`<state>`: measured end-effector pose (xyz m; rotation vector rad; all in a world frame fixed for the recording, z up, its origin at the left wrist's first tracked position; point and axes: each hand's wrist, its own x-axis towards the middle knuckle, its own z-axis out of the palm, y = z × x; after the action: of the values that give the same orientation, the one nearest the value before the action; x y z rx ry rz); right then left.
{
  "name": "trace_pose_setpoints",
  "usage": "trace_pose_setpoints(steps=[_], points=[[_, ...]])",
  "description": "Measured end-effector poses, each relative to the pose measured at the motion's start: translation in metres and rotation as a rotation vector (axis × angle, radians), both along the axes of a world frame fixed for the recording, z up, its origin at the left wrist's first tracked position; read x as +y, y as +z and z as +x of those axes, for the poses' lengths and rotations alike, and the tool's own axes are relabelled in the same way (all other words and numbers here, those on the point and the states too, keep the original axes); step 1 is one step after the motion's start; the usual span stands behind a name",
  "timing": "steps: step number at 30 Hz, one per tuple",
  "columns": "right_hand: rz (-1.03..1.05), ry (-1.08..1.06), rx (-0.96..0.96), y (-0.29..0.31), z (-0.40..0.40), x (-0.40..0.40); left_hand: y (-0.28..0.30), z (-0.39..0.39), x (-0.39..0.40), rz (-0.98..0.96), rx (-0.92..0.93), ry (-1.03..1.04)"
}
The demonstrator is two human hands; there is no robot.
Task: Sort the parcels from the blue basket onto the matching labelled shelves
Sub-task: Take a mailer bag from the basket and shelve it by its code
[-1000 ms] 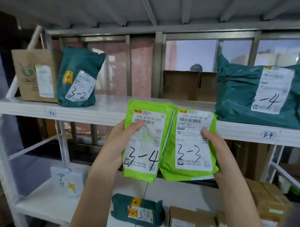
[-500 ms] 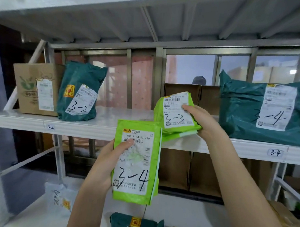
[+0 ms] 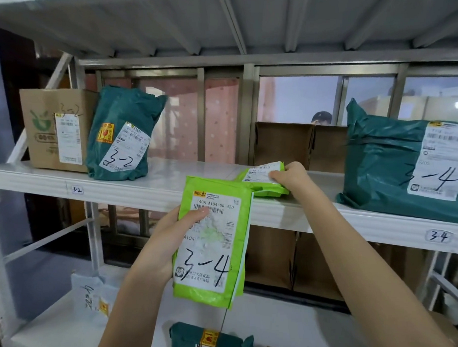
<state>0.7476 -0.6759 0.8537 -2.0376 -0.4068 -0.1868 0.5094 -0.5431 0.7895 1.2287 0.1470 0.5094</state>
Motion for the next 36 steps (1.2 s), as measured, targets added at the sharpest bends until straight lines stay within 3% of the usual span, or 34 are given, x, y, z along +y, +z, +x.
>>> trace_pose_setpoints(steps=[3,6,10,12,16,21,27,36], points=[[-0.159,-0.035,-0.057,0.000,-0.005,-0.005,-0.002,0.005,-0.001,-0.001,0.000,-0.006],[-0.166,-0.091,-0.162,0.003,-0.018,-0.020,-0.004,0.010,-0.003,0.013,0.004,-0.028],[0.254,-0.079,-0.491,-0.011,-0.083,-0.054,-0.009,0.020,-0.016,0.015,-0.010,-0.091],[0.401,0.094,-0.444,-0.032,-0.121,-0.068,-0.012,0.029,-0.028,0.012,-0.015,-0.118],[0.411,0.324,-0.175,-0.077,-0.163,-0.083,-0.015,0.048,-0.056,0.056,-0.015,-0.157],[0.555,0.203,-0.043,-0.104,-0.170,-0.100,-0.018,0.063,-0.088,0.064,-0.025,-0.226],[0.461,0.065,-0.211,-0.109,-0.169,-0.125,-0.020,0.072,-0.128,0.071,-0.087,-0.325],[0.426,-0.207,-0.251,-0.116,-0.180,-0.213,-0.028,0.092,-0.213,0.117,-0.140,-0.597]])
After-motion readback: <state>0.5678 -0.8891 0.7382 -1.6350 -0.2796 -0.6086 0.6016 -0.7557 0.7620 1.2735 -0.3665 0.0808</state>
